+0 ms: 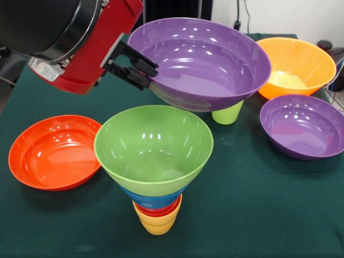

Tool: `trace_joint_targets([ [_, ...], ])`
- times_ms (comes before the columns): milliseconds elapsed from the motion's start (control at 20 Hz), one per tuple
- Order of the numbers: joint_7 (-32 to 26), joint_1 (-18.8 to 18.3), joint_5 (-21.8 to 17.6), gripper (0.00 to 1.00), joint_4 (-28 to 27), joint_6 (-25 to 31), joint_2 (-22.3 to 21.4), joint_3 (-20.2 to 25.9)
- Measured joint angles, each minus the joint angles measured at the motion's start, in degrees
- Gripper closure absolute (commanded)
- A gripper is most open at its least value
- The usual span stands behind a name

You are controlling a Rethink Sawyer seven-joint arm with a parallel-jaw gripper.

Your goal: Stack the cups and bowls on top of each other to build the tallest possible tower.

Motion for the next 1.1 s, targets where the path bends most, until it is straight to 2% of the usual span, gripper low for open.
trace_joint_targets([
  [900,-5.5,0.0,-1.0,1.00,0.0,0.0,0.1,0.9],
  [1100,-7.0,0.0,-3.1,1.00,0.0,0.0,0.2,2.3],
])
